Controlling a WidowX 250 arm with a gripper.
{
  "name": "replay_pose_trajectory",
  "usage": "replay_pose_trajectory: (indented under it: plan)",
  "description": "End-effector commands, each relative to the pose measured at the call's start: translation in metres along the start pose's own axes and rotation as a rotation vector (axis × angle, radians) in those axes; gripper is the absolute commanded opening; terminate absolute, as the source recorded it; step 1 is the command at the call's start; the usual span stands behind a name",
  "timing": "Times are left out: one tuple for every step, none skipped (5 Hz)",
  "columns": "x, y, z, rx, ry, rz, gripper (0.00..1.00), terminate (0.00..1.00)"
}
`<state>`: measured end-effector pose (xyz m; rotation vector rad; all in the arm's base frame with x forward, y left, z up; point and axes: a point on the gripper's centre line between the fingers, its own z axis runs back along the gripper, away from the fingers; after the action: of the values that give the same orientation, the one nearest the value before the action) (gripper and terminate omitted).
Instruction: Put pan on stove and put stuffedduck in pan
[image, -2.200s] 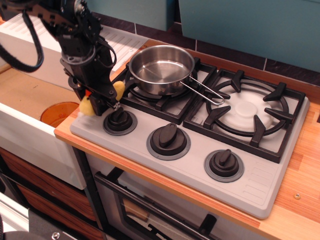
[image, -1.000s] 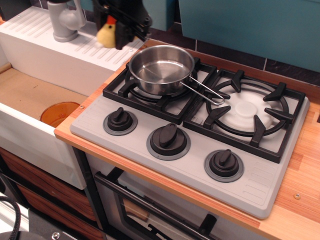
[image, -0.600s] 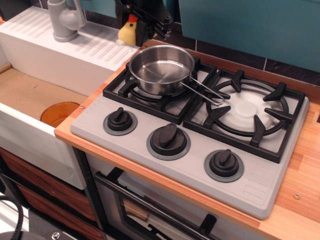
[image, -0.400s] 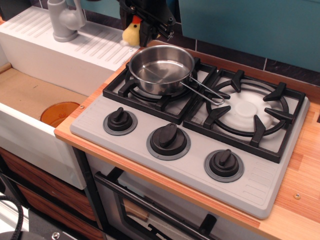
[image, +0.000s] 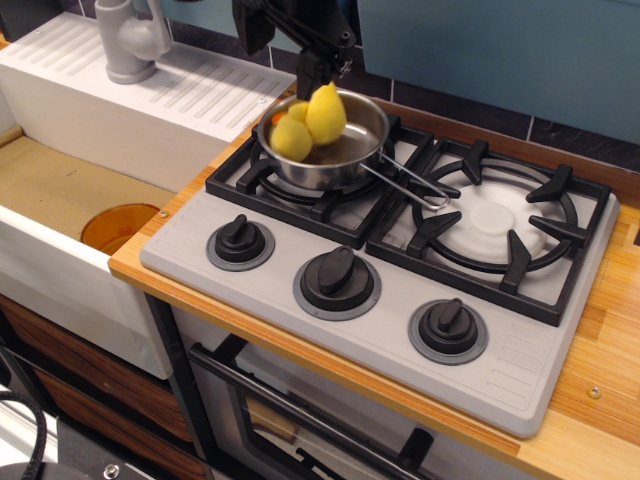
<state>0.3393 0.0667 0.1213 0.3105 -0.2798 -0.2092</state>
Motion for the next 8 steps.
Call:
replay_pose_trajectory:
  plan:
    - [0.013,0.006,0.007,0.022,-0.049,0.008,1.00,0.00]
    - [0.011,0.003,0.008,0.019,-0.045,0.008,1.00,0.00]
    - [0.008,-0.001,0.017,0.020,-0.028,0.014,1.00,0.00]
    - [0.010,-0.006,0.030,0.014,0.009,0.024,1.00,0.00]
    - [0.014,-0.011,0.033,-0.021,0.025,0.015,1.00,0.00]
    - [0.018,-0.010,0.026,-0.060,0.031,-0.001,1.00,0.00]
    - [0.017,-0.007,0.025,-0.075,0.044,0.001,1.00,0.00]
    - [0.014,-0.005,0.021,-0.086,0.045,0.008,1.00,0.00]
